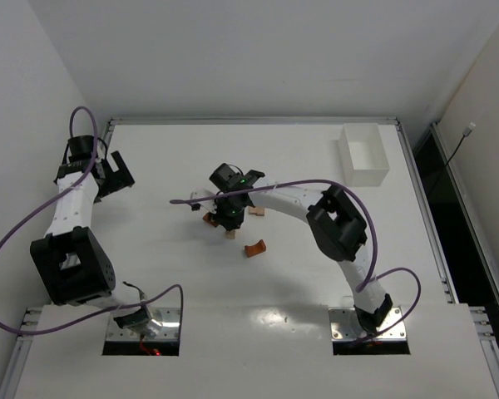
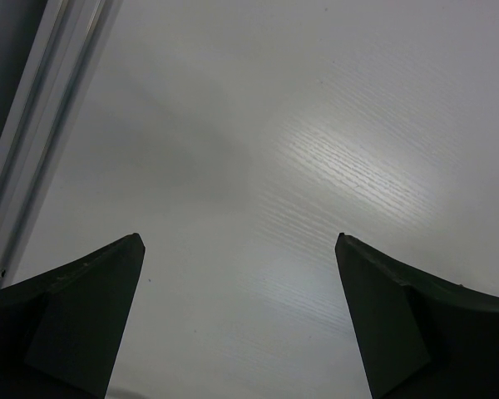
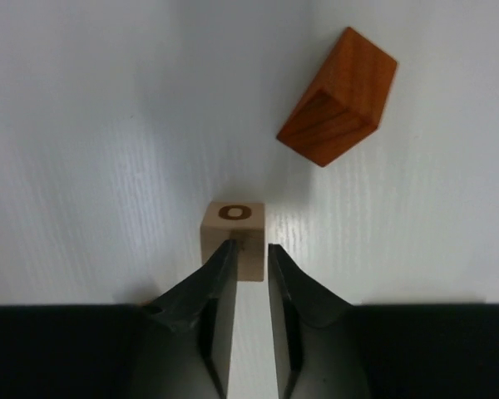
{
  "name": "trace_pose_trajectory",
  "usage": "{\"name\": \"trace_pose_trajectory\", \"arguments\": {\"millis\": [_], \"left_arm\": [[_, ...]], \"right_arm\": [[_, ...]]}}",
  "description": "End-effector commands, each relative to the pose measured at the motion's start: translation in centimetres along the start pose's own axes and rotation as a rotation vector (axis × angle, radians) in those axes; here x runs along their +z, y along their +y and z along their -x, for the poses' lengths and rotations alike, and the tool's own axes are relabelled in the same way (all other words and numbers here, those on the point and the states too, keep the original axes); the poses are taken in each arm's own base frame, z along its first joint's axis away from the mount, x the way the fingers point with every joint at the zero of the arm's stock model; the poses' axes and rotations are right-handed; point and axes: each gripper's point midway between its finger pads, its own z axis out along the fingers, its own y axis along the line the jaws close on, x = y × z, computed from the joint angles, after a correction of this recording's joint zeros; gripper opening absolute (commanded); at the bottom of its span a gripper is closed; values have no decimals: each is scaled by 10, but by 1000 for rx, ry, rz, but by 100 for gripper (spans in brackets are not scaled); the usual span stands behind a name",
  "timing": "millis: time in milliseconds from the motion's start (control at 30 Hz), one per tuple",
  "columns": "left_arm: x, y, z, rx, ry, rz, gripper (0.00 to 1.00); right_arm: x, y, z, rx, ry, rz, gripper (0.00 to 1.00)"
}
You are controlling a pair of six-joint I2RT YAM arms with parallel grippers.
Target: Build the wood block tower
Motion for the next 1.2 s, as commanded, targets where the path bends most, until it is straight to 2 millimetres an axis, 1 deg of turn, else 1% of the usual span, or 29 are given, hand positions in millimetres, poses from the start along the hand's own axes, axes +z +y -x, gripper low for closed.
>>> {"name": "trace_pose_trajectory", "arguments": {"millis": [0, 33, 133, 167, 233, 267, 300, 400, 467, 567, 633, 667, 733, 767, 867, 900, 967, 1000, 1067, 1100, 1133, 1167], "left_arm": [[-5, -1, 19, -2, -47, -12, 100], [-2, -3, 17, -1, -36, -21, 100], [0, -3, 19, -1, -36, -21, 100], [0, -3, 19, -1, -36, -21, 100], [-1, -5, 19, -1, -34, -30, 100], [-1, -5, 19, -1, -34, -30, 100], [3, -5, 19, -1, -34, -30, 100], [2, -6, 19, -1, -33, -39, 100], [2, -8, 19, -1, -31, -48, 100], [2, -8, 19, -1, -31, -48, 100], [2, -8, 19, -1, -31, -48, 100], [2, -8, 19, -1, -31, -48, 100], [4, -7, 15, 0, -22, -46, 100], [4, -7, 15, 0, -22, -46, 100], [4, -10, 15, -9, -19, -57, 100], [5, -9, 10, -9, -9, -54, 100], [6, -11, 12, -9, -16, -67, 100], [7, -10, 9, -9, -7, -65, 100], [7, -12, 8, -18, -4, -74, 100], [7, -12, 8, -18, -4, -74, 100], [7, -12, 8, -18, -4, -74, 100], [7, -12, 8, -18, -4, -74, 100]], "right_arm": [[9, -5, -13, -5, 40, -16, 22], [10, -4, -18, -3, 53, -18, 23], [11, -4, -22, -10, 66, -20, 23], [11, -4, -22, -10, 66, -20, 32], [9, -3, -22, -10, 65, -21, 43], [9, -3, -22, -10, 65, -21, 51], [6, -2, -19, -13, 51, -17, 53], [5, 4, -20, -7, 55, 11, 57], [0, 6, -13, -10, 32, 24, 57], [-4, 12, -9, -18, 12, 55, 57], [-11, 16, -3, -31, -10, 71, 57], [-11, 20, -4, -27, -10, 88, 57], [-22, 19, 5, -36, -38, 80, 57], [-22, 22, 4, -22, -36, 93, 57], [-34, 24, 9, -6, -55, 79, 57], [-34, 24, 9, 5, -55, 80, 57], [-45, 24, 20, 2, -93, 67, 57], [-45, 24, 20, 2, -93, 67, 57], [-48, 24, 22, 13, -100, 63, 57], [-55, 21, 29, 6, -118, 51, 57], [-55, 24, 30, 5, -126, 64, 57], [-59, 23, 33, 2, -135, 59, 57]]}}
